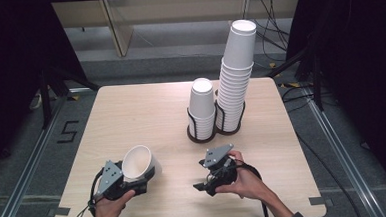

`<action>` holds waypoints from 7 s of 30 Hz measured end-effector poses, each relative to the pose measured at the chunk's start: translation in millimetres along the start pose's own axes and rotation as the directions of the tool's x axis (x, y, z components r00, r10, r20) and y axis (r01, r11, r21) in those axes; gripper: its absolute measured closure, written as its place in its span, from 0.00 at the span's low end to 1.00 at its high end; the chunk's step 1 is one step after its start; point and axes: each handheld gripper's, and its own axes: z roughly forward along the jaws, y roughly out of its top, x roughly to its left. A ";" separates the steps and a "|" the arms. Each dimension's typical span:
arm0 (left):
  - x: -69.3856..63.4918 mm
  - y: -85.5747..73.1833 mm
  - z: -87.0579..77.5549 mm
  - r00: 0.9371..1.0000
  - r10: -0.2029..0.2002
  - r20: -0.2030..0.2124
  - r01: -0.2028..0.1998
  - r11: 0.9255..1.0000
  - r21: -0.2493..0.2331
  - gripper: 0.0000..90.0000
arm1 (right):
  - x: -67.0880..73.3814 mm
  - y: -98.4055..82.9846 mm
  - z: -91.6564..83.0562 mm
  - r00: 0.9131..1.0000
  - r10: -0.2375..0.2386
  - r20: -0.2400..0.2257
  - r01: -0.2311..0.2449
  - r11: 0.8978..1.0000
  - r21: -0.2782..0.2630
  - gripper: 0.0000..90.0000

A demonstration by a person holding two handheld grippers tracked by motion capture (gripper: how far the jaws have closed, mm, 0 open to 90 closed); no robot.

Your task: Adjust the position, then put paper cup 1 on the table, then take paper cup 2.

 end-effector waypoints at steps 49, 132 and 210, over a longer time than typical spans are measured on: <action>93.4 17.8 92.6 0.957 -0.052 -0.285 0.083 0.992 0.095 0.17 | 11.5 -55.1 -30.2 0.987 0.096 0.131 -0.102 0.994 0.041 0.22; 44.2 7.5 46.9 0.986 -0.094 -0.140 0.121 0.973 0.198 0.16 | 3.3 -58.6 -53.9 0.973 0.150 0.173 -0.145 0.988 -0.045 0.23; -38.0 -31.4 4.7 0.998 -0.055 0.041 0.041 0.957 0.288 0.16 | -150.2 95.9 -206.6 0.782 0.483 0.395 -0.238 0.816 -0.527 0.17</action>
